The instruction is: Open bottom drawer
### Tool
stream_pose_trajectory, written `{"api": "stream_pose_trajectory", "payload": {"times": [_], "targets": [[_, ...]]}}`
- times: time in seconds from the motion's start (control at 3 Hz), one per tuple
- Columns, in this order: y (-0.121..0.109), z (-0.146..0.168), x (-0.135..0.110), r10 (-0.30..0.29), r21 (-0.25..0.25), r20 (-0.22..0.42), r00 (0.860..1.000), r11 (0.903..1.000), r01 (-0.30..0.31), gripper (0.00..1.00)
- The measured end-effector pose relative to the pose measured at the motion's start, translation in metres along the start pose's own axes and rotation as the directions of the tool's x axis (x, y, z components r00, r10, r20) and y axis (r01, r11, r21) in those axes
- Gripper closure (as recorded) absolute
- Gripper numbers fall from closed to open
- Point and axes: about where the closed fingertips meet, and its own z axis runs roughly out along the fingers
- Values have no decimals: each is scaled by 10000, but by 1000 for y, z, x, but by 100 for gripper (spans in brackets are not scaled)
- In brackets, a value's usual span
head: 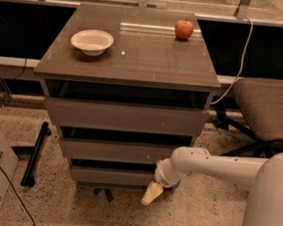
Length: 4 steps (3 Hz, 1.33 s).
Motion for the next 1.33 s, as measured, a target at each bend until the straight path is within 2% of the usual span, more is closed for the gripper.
{"api": "stream_pose_trajectory", "payload": {"times": [0.33,0.67,1.33], "targets": [[-16,31,29,634,36,247,9977,9980,-635,0],[-26,53,48,1113,-20,403,9930,9938,-1113,0],[-51,102,73,1849,-375,794,9796,9825,-1824,0]]}}
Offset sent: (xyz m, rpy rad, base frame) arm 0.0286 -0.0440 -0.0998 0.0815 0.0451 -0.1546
